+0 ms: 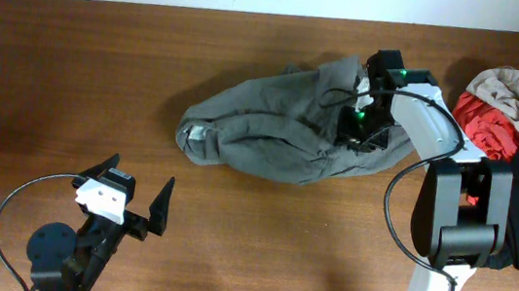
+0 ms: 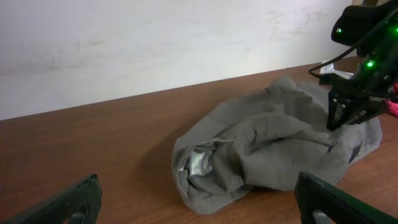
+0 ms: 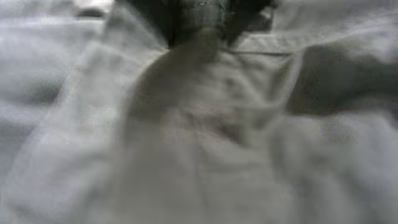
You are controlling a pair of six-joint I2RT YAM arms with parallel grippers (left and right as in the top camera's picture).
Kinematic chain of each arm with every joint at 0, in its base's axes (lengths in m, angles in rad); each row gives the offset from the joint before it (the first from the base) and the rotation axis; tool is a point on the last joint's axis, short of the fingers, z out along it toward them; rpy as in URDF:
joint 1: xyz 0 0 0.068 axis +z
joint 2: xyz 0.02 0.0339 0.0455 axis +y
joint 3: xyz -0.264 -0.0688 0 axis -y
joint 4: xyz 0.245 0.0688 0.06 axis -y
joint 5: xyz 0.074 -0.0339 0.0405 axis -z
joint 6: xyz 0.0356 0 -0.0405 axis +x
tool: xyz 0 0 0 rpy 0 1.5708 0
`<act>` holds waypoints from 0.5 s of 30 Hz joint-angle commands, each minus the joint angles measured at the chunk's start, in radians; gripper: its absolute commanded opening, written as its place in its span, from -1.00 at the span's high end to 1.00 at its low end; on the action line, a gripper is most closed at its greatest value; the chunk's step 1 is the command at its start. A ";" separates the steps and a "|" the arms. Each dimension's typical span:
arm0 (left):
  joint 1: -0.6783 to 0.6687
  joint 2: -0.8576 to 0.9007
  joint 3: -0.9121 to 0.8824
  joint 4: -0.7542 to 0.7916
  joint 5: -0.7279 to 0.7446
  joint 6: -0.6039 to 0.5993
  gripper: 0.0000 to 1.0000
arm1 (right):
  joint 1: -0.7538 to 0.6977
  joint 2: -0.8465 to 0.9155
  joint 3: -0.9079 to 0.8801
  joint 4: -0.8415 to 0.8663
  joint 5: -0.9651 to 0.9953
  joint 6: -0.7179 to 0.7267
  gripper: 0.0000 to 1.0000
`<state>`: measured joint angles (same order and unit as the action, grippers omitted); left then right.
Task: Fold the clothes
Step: 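Grasp the right end of the trousers with the right gripper, then reach the left gripper to the trousers' left end and grasp it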
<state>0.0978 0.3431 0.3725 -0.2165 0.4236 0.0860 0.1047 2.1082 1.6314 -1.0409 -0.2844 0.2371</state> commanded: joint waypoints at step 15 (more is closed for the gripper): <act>-0.004 0.005 0.023 0.005 0.019 -0.003 -0.98 | 0.000 -0.426 0.122 -0.099 0.187 -0.008 0.92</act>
<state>0.0982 0.3431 0.3725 -0.2169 0.4236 0.0860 0.1047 1.7535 1.7397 -1.1152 -0.2321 0.1875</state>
